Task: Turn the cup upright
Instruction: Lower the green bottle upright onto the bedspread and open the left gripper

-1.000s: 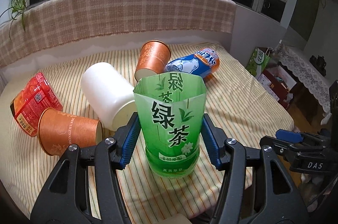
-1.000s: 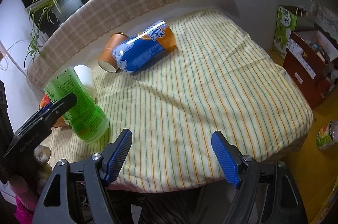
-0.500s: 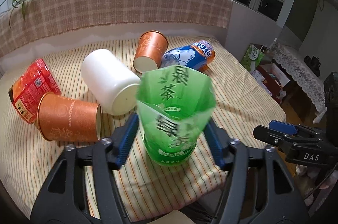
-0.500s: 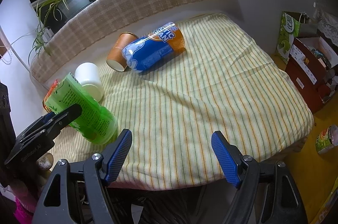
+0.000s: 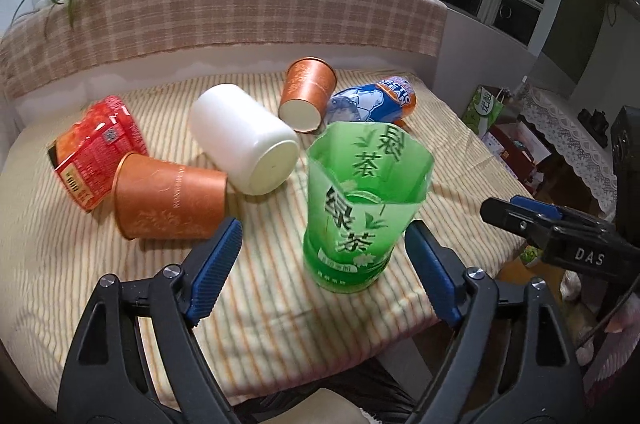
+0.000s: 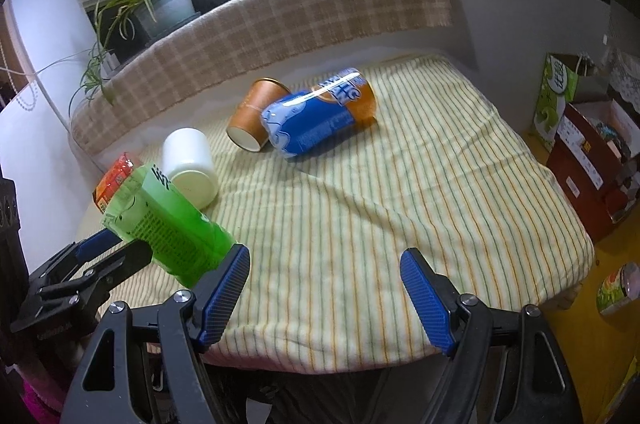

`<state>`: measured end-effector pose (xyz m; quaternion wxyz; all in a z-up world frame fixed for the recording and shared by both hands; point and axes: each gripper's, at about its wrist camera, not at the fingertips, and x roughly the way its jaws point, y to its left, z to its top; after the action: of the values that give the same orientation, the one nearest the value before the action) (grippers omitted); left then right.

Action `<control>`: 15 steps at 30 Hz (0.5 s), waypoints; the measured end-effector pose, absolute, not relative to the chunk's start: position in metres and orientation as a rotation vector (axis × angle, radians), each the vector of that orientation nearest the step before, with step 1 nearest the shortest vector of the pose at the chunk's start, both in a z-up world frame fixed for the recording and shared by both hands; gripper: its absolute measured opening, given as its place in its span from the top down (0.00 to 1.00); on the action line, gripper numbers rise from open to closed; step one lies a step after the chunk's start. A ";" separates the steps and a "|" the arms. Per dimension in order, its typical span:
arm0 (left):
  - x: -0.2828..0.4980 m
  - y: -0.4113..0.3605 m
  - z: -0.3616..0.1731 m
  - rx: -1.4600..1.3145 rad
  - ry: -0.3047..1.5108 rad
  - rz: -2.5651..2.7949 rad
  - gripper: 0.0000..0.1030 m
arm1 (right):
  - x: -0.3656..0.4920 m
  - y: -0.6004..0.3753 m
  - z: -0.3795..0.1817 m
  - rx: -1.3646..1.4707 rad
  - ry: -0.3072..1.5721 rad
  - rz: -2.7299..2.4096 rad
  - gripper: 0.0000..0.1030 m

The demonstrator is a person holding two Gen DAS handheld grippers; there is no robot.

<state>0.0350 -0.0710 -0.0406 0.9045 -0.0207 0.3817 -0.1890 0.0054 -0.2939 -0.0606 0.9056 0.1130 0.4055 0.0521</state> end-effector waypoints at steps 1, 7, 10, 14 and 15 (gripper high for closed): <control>0.033 -0.069 -0.040 -0.040 0.784 -0.387 0.17 | 0.005 -0.292 -0.060 0.233 0.834 0.113 0.22; 0.017 -0.059 -0.032 -0.020 0.744 -0.359 0.16 | 0.002 -0.286 -0.057 0.220 0.812 0.126 0.22; 0.010 -0.056 -0.030 -0.013 0.729 -0.349 0.15 | 0.002 -0.283 -0.057 0.217 0.814 0.133 0.22; 0.002 -0.049 -0.023 -0.014 0.698 -0.320 0.15 | -0.002 -0.281 -0.055 0.215 0.798 0.137 0.22; 0.000 -0.046 -0.020 -0.013 0.681 -0.305 0.15 | -0.003 -0.281 -0.053 0.211 0.788 0.135 0.22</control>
<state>-0.0004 -0.0461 -0.0197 0.9311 -0.0062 0.3328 -0.1492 -0.0034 -0.2815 -0.0530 0.9156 0.1026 0.3831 0.0658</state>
